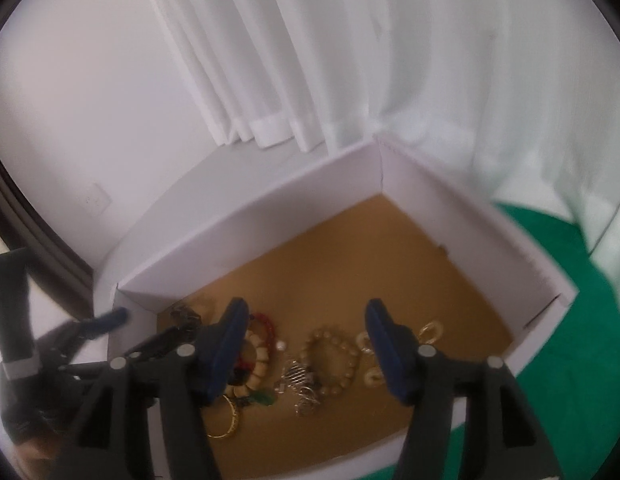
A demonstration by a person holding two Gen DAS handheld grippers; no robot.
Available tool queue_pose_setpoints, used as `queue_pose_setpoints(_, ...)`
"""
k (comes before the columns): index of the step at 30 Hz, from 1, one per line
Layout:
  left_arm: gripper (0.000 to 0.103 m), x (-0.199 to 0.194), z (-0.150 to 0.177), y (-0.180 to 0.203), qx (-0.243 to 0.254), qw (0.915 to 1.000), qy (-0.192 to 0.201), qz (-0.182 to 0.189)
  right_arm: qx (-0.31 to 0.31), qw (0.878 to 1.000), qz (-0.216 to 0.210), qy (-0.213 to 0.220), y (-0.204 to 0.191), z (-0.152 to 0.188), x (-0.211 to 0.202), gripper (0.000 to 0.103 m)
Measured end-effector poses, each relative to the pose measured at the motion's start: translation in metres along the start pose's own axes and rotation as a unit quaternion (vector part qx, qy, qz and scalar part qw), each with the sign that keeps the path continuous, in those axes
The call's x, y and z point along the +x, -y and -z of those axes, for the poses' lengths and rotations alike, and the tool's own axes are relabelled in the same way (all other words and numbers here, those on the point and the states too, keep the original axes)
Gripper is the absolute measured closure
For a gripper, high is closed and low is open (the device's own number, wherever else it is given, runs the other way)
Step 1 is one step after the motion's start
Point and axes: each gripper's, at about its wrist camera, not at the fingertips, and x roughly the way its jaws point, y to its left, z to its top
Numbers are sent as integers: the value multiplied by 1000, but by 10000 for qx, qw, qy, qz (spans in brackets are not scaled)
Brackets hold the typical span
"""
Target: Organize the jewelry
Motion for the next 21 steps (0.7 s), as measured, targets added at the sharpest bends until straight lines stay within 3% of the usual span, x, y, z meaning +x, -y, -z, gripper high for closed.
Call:
queue_pose_setpoints(2,2,-17,6,0,2,9988,303,-390,-151,9997,149,85,-4,1,-12,33)
queue_pose_setpoints(4,2,-29,12,-4,-86,9982,402,-434,-391,9987,263,180,-10,4,-23,24)
queue_pose_setpoints(8,2,-38,25,-17,-646,9978,-25,161,-826,9952,526,79,-25,16,-32,23)
queue_pose_setpoints(21,2,-60,40,-28,-887,9950,-223,-396,-1313,9879,765,-309,-47,31,-38,23)
